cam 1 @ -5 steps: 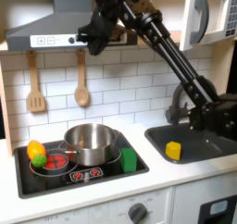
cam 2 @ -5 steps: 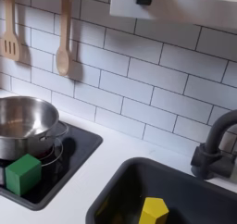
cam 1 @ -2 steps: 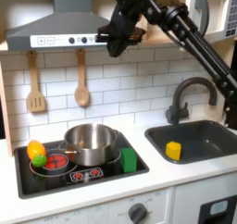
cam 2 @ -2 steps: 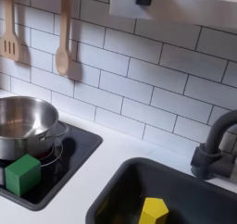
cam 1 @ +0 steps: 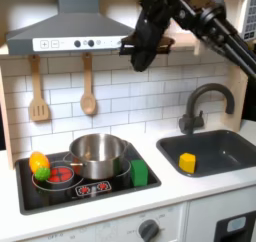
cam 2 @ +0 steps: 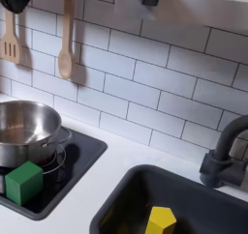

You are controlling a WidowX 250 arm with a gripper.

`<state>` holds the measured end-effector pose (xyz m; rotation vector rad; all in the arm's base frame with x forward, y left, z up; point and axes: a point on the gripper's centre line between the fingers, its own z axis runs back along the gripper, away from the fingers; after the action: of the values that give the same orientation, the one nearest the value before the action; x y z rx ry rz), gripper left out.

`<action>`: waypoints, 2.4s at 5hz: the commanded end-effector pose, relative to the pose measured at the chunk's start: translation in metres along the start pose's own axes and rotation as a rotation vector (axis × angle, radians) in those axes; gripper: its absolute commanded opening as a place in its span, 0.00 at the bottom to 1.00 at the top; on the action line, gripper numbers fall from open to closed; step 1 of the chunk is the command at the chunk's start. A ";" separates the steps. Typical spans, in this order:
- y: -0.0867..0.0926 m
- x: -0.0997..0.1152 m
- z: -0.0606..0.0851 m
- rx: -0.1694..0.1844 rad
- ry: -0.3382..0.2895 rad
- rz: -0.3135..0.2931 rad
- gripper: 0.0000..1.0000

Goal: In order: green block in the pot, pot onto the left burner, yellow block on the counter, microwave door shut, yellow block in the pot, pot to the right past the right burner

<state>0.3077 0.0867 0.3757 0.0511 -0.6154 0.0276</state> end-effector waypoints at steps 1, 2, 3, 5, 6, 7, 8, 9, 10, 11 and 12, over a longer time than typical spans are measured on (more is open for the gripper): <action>-0.002 -0.047 0.007 -0.007 0.100 0.012 0.00; -0.001 -0.064 0.011 -0.005 0.130 0.020 0.00; -0.001 -0.082 0.002 -0.013 0.187 0.022 0.00; 0.002 -0.098 -0.027 0.021 0.257 0.015 0.00; 0.001 -0.100 -0.045 0.013 0.294 0.002 1.00; -0.001 -0.096 -0.064 0.002 0.323 -0.031 1.00; -0.006 -0.090 -0.086 -0.016 0.358 -0.069 1.00; -0.009 -0.090 -0.107 -0.042 0.405 -0.098 1.00; -0.009 -0.090 -0.121 -0.048 0.424 -0.114 1.00; -0.008 -0.091 -0.133 -0.048 0.447 -0.129 1.00; -0.010 -0.096 -0.143 -0.059 0.475 -0.141 1.00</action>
<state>0.3142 0.0842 0.2067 0.0328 -0.1493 -0.1122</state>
